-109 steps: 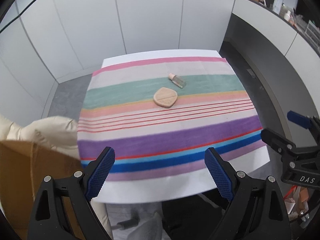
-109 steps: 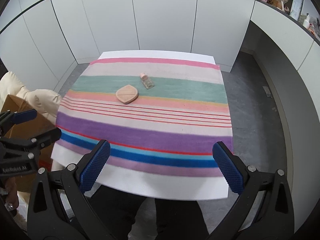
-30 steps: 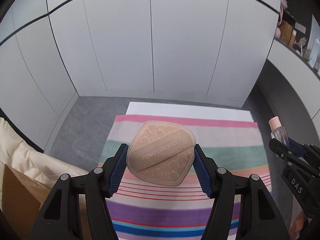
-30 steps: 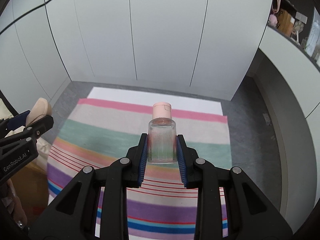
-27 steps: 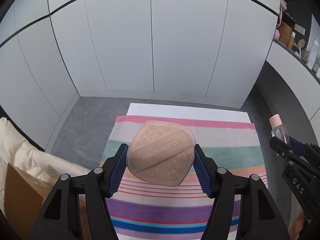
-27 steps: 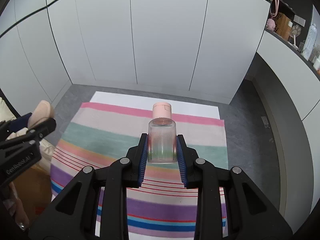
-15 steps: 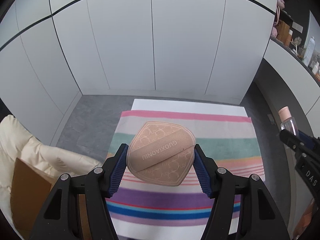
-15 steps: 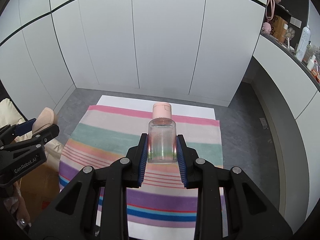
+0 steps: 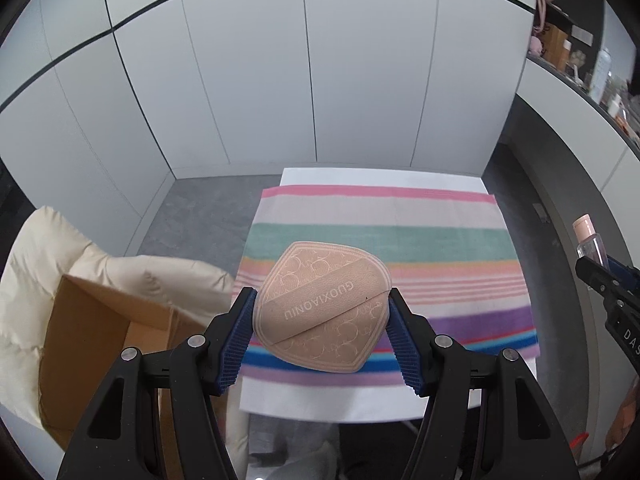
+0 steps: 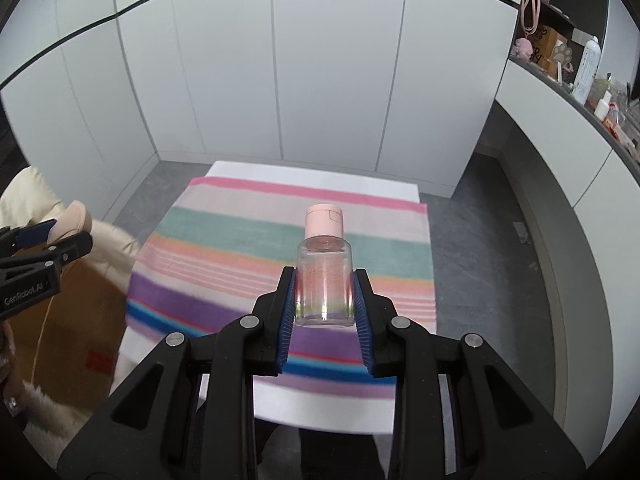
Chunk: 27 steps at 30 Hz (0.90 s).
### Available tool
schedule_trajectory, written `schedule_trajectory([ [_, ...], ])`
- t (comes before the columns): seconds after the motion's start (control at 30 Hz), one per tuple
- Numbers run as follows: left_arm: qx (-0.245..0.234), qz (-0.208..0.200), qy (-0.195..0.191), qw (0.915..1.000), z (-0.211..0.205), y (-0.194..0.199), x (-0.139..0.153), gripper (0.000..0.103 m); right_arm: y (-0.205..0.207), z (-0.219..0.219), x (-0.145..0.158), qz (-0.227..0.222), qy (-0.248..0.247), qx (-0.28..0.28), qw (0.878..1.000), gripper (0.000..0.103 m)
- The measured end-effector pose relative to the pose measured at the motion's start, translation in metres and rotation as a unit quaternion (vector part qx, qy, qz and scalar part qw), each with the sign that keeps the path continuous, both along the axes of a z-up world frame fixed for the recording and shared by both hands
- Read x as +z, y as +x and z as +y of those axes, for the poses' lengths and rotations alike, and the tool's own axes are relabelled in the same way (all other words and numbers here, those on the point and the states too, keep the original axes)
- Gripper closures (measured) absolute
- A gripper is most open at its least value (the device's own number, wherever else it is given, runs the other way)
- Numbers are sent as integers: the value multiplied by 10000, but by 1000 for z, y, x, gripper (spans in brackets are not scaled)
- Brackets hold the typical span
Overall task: Organize objects
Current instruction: 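Lift the puff with left tool while right tool lifts the bottle toward the box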
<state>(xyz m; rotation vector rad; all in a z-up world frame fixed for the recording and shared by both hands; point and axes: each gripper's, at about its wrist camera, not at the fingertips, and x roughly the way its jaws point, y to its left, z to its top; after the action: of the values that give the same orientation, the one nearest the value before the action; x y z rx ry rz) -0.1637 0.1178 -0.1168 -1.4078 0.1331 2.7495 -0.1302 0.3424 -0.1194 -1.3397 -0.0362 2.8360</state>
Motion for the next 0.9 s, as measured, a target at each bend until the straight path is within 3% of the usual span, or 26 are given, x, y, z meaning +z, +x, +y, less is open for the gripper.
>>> schedule_trajectory([
  [0.2, -73, 140, -37, 9999, -8, 46, -1, 38, 48, -3, -2, -53, -210, 54, 9998, 74],
  [0.33, -103, -1, -74, 9999, -8, 54, -13, 38, 64, -3, -3, -107, -264, 93, 9996, 74],
  [0.7, -156, 90, -27, 9998, -13, 56, -8, 39, 62, -12, -2, -152, -125, 121, 9997, 74],
  [0.9, 148, 129, -27, 9998, -51, 61, -8, 39, 50, -45, -4, -220, -90, 421, 9988, 74],
])
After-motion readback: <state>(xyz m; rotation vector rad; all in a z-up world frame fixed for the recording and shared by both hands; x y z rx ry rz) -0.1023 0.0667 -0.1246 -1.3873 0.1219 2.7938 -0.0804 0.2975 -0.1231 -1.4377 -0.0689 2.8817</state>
